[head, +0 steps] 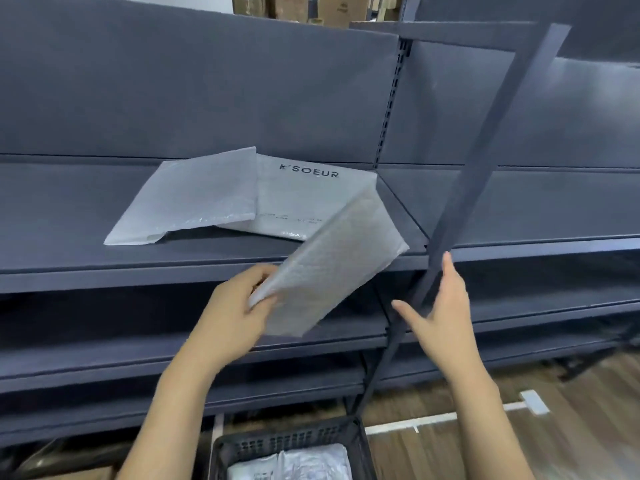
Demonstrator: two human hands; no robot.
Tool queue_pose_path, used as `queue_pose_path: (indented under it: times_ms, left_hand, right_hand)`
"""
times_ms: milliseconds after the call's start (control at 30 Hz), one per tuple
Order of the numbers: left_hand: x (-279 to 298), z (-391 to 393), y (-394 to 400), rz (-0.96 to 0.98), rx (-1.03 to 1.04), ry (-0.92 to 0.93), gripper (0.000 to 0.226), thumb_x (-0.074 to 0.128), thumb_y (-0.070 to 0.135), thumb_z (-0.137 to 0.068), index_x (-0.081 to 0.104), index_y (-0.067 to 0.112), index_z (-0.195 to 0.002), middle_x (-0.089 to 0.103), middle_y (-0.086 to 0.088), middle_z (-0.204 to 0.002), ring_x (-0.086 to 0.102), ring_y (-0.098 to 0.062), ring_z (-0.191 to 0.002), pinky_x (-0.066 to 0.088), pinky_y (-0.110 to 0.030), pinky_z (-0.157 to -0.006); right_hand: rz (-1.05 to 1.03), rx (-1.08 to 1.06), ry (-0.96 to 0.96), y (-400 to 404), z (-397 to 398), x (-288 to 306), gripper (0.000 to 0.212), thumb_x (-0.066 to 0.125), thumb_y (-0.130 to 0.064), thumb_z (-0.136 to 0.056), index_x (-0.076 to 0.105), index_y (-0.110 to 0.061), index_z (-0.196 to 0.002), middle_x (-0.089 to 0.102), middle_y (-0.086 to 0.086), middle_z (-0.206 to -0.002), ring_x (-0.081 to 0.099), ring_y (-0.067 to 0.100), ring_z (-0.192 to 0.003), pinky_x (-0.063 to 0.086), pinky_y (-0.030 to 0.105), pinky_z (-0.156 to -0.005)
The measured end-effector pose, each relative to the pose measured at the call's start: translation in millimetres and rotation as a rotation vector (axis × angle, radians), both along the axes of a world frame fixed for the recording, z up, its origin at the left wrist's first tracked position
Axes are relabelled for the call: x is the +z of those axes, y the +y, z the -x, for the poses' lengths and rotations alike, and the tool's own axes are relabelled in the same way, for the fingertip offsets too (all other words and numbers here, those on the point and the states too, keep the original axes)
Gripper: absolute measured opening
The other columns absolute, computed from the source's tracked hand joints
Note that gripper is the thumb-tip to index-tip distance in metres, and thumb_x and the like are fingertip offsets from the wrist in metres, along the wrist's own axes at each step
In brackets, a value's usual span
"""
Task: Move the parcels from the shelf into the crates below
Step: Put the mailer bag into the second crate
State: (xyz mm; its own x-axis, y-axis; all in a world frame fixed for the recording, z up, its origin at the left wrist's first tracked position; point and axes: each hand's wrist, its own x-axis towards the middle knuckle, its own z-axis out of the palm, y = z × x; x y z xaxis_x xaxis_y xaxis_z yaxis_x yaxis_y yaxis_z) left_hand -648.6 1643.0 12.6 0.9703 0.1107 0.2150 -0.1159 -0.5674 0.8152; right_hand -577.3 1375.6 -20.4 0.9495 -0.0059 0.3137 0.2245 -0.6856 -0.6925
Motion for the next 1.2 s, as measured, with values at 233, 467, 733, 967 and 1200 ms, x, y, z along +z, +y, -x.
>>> queue_pose_path:
  times_ms: [233, 467, 733, 967, 1200]
  left_hand:
    - [8.8, 16.3, 2.4, -0.402, 0.0, -0.127, 0.041, 0.052, 0.006, -0.087, 0.06, 0.039, -0.109, 0.061, 0.025, -0.077, 0.053, -0.004, -0.066, 0.035, -0.019, -0.059]
    - [19.9, 24.4, 9.2, -0.291, 0.101, -0.149, 0.038, 0.055, -0.003, -0.085, 0.065, 0.032, -0.097, 0.065, 0.021, -0.084, 0.054, 0.006, -0.076, 0.038, -0.009, -0.062]
    - [30.2, 28.6, 14.3, -0.105, 0.331, -0.173, 0.032, 0.058, 0.024, -0.09, 0.056, 0.029, -0.121, 0.054, 0.017, -0.117, 0.046, 0.004, -0.103, 0.036, -0.013, -0.086]
    - [57.9, 24.0, 5.5, 0.47, 0.394, -0.026, 0.048, 0.032, 0.058, -0.094, 0.065, 0.024, -0.09, 0.073, 0.003, -0.085, 0.069, -0.016, -0.087, 0.052, -0.035, -0.088]
    - [66.8, 32.0, -13.5, 0.499, 0.13, 0.114, 0.041, 0.056, 0.062, -0.069, 0.074, 0.029, -0.087, 0.074, 0.01, -0.091, 0.071, -0.01, -0.086, 0.047, -0.035, -0.091]
  right_hand:
    - [-0.103, 0.365, 0.2, 7.3, 8.7, 37.4, 0.087, 0.076, -0.019, -0.078, 0.025, -0.051, -0.142, 0.04, -0.046, -0.125, 0.042, -0.017, -0.116, 0.038, 0.011, -0.093]
    - [-0.063, 0.469, 0.121, 13.3, 26.7, 46.7, 0.015, 0.072, -0.015, -0.078, 0.069, -0.024, -0.089, 0.069, -0.007, -0.087, 0.063, 0.011, -0.083, 0.054, 0.038, -0.075]
    - [0.268, 0.436, -0.477, 17.0, 50.3, 99.4, 0.004, 0.056, -0.025, -0.069, 0.054, -0.023, -0.069, 0.045, -0.01, -0.068, 0.044, 0.014, -0.062, 0.035, 0.028, -0.054]
    - [0.237, 0.225, -0.919, 25.1, 43.8, 94.5, 0.017, 0.067, 0.012, -0.057, 0.067, -0.001, -0.068, 0.054, 0.01, -0.069, 0.044, 0.026, -0.059, 0.035, 0.039, -0.052]
    - [0.178, 0.205, -0.966, 43.6, 44.9, 50.4, 0.04, 0.065, 0.022, -0.044, 0.064, -0.005, -0.073, 0.057, 0.006, -0.074, 0.043, 0.024, -0.067, 0.031, 0.034, -0.057]
